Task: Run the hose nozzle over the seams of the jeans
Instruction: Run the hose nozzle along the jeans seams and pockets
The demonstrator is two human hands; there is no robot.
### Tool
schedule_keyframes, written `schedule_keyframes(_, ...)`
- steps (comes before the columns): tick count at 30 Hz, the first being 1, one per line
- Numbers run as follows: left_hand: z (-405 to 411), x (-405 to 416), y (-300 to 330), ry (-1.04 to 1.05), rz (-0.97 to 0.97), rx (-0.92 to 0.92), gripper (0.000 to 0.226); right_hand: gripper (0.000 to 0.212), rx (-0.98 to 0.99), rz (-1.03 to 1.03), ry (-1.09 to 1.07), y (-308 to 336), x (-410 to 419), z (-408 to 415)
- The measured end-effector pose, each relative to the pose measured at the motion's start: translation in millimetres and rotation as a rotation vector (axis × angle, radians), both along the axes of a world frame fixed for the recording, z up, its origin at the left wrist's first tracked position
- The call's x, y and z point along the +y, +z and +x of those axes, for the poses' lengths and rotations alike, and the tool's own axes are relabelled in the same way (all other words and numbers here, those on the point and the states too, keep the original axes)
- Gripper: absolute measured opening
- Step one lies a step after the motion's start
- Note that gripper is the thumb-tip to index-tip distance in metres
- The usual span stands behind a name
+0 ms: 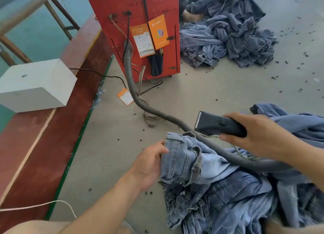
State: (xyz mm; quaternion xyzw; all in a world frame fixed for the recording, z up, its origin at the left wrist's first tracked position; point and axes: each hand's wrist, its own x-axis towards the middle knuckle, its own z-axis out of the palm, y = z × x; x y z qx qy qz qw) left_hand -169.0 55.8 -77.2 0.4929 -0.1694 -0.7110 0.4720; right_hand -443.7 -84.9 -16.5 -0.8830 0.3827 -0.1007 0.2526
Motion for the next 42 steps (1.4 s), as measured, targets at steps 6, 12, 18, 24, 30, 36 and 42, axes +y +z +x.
schedule_keyframes(6, 11.8, 9.8, -30.0, 0.129, 0.454, -0.36, 0.039, 0.038, 0.16, -0.005, 0.072, -14.4, -4.0, -2.7)
schedule_keyframes(12, 7.7, 23.0, -43.2, 0.043, 0.65, -0.159, 0.028, 0.037, 0.226, 0.023, 0.121, -27.8, -3.4, 4.1)
schedule_keyframes(18, 6.5, 13.7, -51.3, 0.274, 0.421, -0.123, 0.022, 0.035, 0.232, 0.088, 0.161, -33.1, -1.3, 6.2)
schedule_keyframes(24, 7.7, 16.6, -63.7, 0.354, 0.577, -0.164, 0.044, 0.026, 0.184, 0.164, 0.013, -27.9, -7.9, 13.1)
schedule_keyframes(30, -7.2, 16.4, -81.8, -0.137, 0.654, -0.383, 0.072, 0.024, 0.24, 0.502, -0.034, -39.5, -0.3, 30.9)
schedule_keyframes(36, -18.9, 11.4, -119.1, -0.289, 0.766, -0.549, 0.097, 0.033, 0.452, 0.379, 0.166, -69.9, 30.5, 40.3)
schedule_keyframes(42, -15.0, 1.9, -134.0, 0.091, 0.614, -0.504, 0.011, 0.027, 0.314, 0.368, 0.078, -66.5, 36.7, 34.0)
